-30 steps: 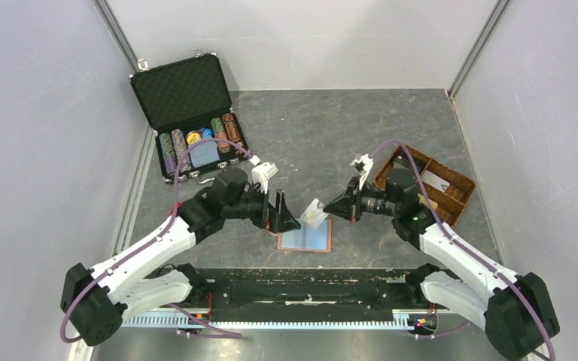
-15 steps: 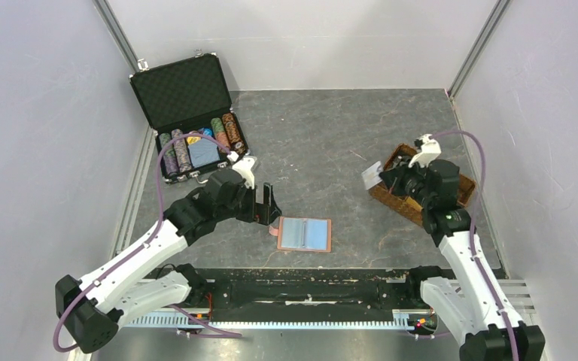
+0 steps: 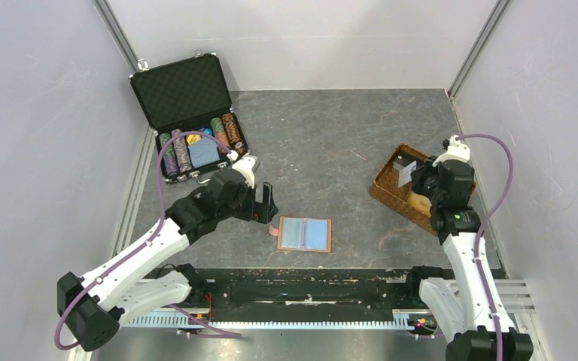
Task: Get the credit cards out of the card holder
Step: Place the credit card in the storage box.
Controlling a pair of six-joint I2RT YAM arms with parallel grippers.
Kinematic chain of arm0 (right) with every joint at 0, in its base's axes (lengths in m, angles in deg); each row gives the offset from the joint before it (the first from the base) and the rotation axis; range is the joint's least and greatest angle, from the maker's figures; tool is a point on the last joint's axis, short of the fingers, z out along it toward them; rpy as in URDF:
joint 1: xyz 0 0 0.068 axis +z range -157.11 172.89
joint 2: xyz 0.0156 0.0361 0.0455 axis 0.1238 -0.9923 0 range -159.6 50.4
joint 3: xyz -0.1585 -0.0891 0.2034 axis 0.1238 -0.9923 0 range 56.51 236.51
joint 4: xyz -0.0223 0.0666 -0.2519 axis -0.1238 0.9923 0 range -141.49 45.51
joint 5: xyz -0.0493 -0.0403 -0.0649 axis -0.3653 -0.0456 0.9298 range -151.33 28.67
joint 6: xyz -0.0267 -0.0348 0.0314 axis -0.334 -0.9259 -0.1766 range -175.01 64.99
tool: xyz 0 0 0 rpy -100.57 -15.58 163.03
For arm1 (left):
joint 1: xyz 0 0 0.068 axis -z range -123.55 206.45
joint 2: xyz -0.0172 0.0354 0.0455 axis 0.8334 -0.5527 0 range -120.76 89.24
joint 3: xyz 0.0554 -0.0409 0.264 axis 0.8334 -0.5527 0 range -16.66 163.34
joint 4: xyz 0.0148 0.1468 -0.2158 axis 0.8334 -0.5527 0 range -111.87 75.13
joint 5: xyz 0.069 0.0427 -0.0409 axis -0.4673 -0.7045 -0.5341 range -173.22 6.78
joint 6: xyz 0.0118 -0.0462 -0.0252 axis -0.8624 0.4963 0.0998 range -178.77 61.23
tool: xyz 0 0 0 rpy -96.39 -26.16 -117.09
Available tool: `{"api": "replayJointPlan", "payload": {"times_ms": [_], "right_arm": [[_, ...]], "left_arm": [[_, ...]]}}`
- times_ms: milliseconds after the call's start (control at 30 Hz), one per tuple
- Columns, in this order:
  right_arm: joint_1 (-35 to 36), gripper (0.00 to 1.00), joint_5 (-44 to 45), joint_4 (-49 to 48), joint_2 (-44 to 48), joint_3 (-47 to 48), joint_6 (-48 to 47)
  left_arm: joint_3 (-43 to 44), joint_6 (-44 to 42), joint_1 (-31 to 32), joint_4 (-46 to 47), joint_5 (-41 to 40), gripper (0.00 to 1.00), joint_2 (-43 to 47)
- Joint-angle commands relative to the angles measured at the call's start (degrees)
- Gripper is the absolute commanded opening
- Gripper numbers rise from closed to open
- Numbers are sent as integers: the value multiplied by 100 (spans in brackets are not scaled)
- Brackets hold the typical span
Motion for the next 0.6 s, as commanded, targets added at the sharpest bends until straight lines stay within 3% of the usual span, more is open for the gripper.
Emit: {"api": "replayJointPlan", "payload": {"times_ms": [0, 200, 333, 567], "right_arm": [[-174, 0, 899, 4, 126, 302, 69], [-339, 0, 1759, -814, -153, 160, 492], [-355, 0, 2365, -761, -325, 218, 683], [-352, 0, 2764, -827, -578, 653, -1]], "left_arm": [[-23, -316, -17, 139, -279, 100, 44], [-115, -374, 1, 271, -596, 100, 82], [-208, -495, 154, 366, -1044, 100, 146], [-507, -536, 203, 812, -1261, 100, 275]]}}
